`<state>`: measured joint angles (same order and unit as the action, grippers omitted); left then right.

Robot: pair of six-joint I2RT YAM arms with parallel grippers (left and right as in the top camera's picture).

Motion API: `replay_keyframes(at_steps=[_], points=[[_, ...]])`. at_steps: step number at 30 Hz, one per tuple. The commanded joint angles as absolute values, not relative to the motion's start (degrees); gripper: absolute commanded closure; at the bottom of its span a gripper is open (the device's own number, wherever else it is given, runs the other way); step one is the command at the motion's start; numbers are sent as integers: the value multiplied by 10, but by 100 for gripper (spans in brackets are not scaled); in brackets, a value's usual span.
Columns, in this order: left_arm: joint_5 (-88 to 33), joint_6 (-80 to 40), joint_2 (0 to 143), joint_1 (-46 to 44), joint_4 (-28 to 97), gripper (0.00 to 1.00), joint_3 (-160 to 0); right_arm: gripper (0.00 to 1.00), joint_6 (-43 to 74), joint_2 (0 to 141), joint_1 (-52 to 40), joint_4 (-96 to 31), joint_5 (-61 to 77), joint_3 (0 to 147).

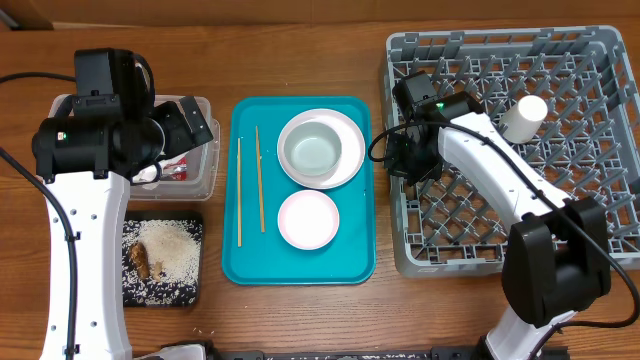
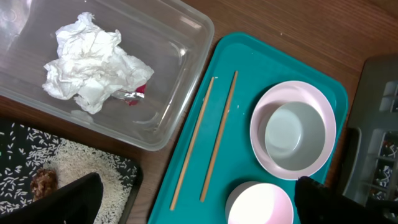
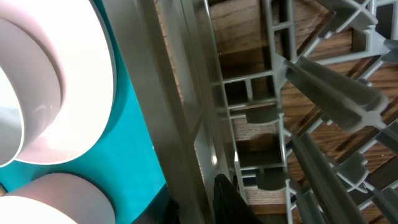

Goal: Sort waste into correct bins and load items into the dishwasher
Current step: 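Swing the right gripper left across the rack toward the teal tray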

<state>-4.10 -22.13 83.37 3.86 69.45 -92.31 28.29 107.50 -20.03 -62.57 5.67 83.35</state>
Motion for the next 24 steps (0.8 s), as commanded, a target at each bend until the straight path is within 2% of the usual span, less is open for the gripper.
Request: replay_keyframes(at_steps=[1,24], points=[[-41,-225,832,37,694,0,-931,83,333,1077,-217,-640,108,838],[-41,-225,832,37,694,0,-931,83,343,1074,-235,-649,94,837]])
